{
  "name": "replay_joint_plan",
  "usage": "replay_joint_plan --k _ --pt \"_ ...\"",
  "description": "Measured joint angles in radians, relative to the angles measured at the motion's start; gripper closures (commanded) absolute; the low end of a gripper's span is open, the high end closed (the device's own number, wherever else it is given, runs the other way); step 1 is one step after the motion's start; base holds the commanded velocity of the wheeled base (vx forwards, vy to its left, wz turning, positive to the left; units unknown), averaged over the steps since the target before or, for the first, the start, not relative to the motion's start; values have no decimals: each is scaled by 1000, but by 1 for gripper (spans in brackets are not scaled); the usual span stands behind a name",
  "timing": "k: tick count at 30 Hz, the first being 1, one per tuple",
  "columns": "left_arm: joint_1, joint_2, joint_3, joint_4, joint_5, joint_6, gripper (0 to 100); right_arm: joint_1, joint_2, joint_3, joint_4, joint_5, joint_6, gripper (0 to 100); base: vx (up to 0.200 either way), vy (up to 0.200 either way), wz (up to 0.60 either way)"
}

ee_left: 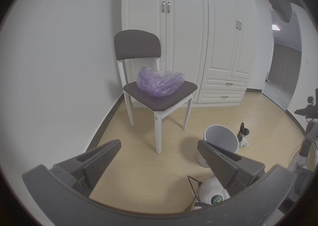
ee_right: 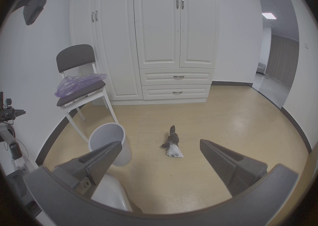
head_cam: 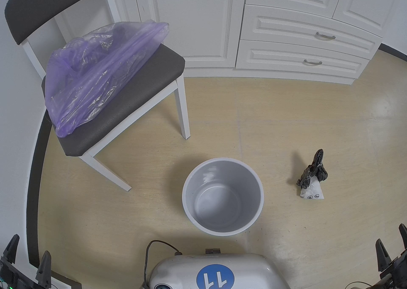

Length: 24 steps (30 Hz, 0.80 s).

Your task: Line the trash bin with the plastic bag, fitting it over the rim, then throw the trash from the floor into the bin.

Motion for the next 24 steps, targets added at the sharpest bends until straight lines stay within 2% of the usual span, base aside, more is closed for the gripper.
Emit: replay_joint_plan --k 10,24 --pt "1 0 0 -4 -7 42 0 -1 0 0 1 1 -33 0 0 0 0" --pt "2 0 0 -4 -8 44 0 0 0 0 2 -3 -16 0 0 0 0"
